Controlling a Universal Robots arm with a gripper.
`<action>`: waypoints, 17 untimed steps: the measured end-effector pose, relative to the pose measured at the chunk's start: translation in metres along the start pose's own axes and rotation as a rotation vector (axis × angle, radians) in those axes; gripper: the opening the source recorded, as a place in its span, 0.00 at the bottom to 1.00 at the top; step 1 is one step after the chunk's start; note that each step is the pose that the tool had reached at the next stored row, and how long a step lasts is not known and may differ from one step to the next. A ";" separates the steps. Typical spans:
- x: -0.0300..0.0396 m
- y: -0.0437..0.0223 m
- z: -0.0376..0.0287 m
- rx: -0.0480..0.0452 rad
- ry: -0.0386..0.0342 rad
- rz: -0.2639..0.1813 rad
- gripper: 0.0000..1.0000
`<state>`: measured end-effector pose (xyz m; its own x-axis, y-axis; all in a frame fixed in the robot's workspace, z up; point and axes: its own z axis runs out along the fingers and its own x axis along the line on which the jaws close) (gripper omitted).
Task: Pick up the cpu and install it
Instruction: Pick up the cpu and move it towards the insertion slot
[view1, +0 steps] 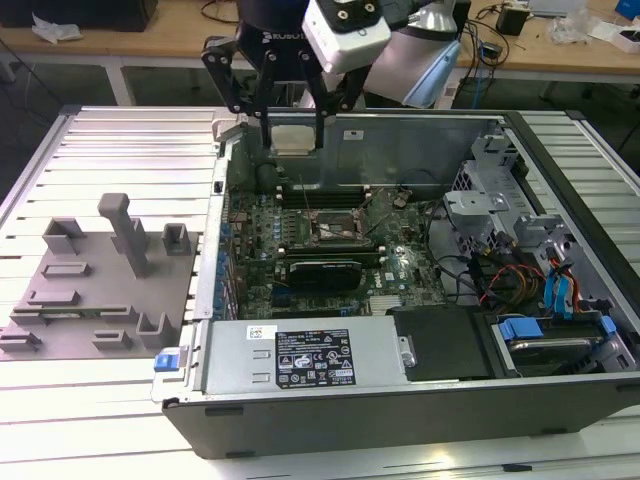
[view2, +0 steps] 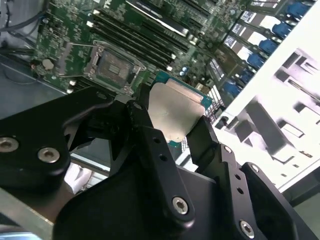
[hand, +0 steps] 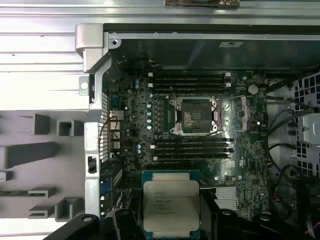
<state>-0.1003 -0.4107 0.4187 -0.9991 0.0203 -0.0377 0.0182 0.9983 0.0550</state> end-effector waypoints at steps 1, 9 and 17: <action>-0.0049 0.0001 0.0002 0.0000 0.0000 0.000 0.55; -0.0287 0.0005 0.0011 0.0000 0.0000 0.000 0.55; -0.0364 0.0007 0.0015 -0.0001 -0.0001 0.000 0.55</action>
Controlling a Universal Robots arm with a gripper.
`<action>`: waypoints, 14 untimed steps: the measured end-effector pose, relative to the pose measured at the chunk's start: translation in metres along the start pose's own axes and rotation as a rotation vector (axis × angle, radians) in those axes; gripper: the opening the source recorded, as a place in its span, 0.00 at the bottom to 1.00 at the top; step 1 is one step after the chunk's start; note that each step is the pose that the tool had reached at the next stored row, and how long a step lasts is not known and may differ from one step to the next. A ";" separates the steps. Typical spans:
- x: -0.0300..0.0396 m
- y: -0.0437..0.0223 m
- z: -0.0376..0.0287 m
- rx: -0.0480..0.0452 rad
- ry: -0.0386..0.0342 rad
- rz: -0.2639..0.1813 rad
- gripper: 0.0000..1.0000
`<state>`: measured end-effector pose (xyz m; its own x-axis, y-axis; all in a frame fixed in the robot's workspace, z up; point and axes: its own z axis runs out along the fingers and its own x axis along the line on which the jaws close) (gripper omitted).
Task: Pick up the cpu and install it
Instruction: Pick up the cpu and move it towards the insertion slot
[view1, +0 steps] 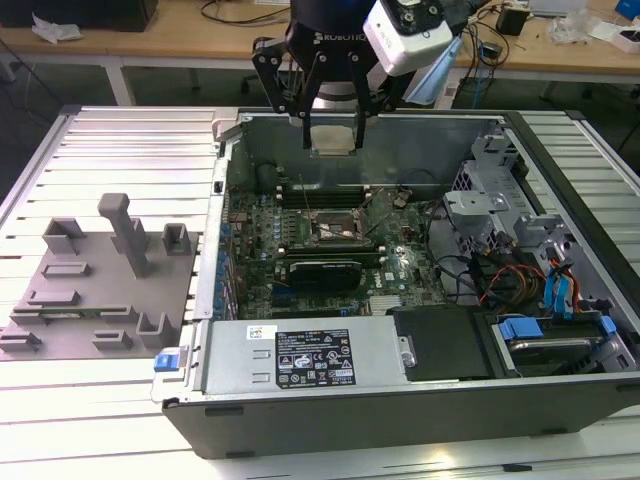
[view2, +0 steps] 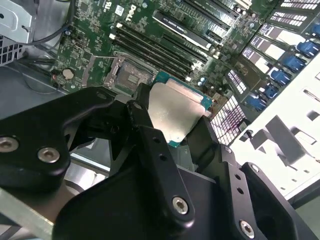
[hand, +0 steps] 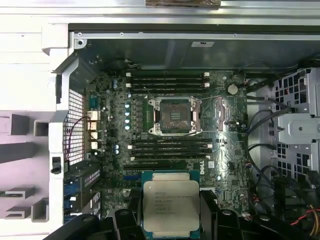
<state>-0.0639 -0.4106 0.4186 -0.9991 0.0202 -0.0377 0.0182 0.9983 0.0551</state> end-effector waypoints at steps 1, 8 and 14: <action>0.0000 0.0005 0.0004 0.0001 -0.0001 0.000 0.55; -0.0019 0.0119 0.0144 0.0013 0.0001 0.000 0.55; -0.0075 0.0251 0.0301 0.0013 0.0007 0.000 0.55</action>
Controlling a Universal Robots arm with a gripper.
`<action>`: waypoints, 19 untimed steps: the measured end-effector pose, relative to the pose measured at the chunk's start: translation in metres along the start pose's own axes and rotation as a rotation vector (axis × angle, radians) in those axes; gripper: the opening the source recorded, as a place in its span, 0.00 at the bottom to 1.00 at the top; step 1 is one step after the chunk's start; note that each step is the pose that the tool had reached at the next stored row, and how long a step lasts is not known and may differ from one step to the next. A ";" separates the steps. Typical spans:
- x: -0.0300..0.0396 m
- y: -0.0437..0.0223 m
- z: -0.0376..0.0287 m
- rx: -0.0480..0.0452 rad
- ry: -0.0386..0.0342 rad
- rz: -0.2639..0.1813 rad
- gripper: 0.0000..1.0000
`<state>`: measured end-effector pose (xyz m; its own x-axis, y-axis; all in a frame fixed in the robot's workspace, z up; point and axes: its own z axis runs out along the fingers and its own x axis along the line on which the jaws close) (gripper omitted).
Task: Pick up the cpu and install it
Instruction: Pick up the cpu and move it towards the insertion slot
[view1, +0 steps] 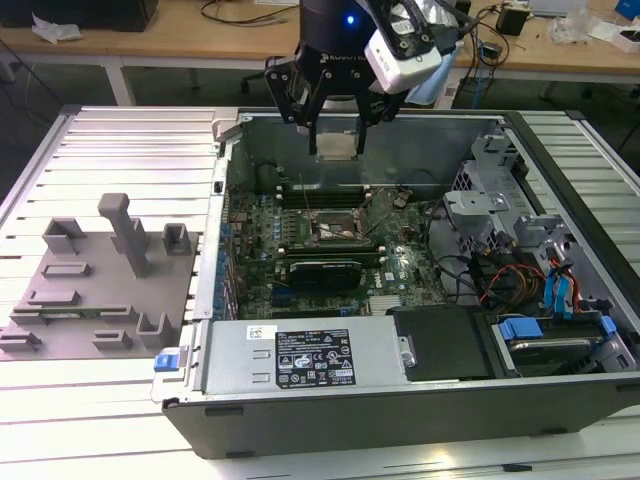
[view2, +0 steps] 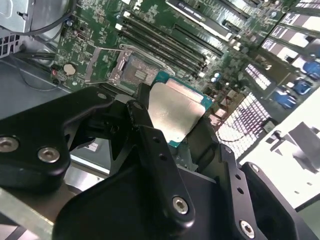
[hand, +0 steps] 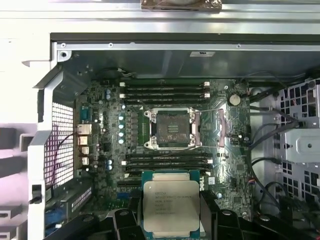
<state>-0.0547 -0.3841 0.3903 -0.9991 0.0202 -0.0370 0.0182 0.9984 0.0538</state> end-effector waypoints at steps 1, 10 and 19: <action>-0.0013 0.0018 0.0027 0.0002 0.0004 0.000 0.55; -0.0081 0.0127 0.0223 0.0003 0.0029 0.000 0.55; -0.0187 0.0170 0.0484 0.0003 0.0087 0.000 0.55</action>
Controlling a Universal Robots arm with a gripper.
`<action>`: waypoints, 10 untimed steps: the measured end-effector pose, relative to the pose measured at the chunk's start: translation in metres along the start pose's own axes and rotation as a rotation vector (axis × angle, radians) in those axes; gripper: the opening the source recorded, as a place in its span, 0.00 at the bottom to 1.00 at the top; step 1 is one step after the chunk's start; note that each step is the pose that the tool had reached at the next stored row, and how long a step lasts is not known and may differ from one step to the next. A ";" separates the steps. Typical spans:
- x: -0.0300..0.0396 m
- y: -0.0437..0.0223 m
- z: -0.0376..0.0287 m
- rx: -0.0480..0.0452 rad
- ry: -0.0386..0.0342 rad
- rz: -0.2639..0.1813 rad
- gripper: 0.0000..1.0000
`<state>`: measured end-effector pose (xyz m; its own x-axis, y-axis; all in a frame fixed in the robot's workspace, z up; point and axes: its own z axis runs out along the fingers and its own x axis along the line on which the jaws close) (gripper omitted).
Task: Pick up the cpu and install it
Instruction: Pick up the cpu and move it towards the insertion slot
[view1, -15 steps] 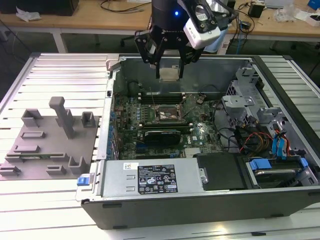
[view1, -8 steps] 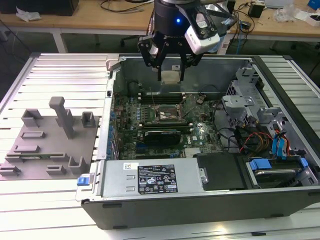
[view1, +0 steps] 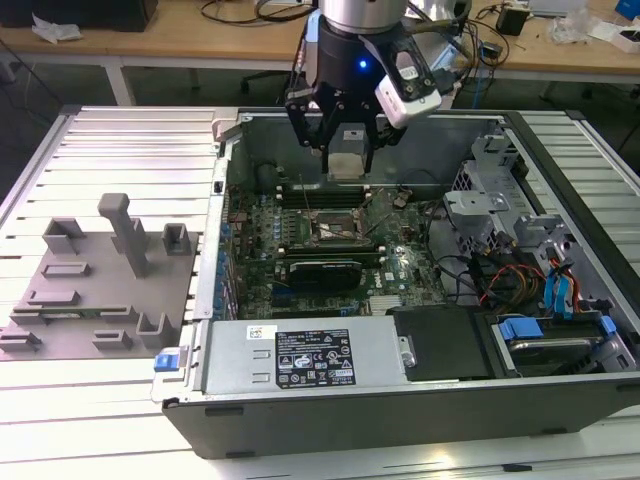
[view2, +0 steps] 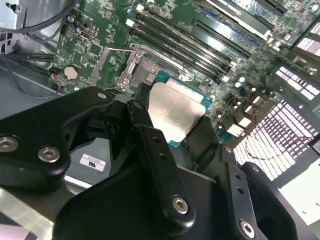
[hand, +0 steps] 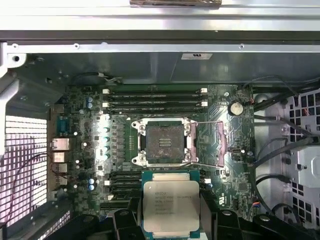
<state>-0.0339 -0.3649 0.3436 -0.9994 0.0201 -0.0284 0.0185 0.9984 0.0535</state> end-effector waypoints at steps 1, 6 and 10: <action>-0.0001 0.0005 0.0041 -0.0002 0.0012 0.000 0.55; 0.0007 0.0052 0.0215 0.0001 0.0027 0.000 0.55; 0.0010 0.0081 0.0313 0.0001 0.0037 0.000 0.55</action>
<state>-0.0338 -0.3552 0.3127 -0.9995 0.0201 -0.0247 0.0188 0.9984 0.0534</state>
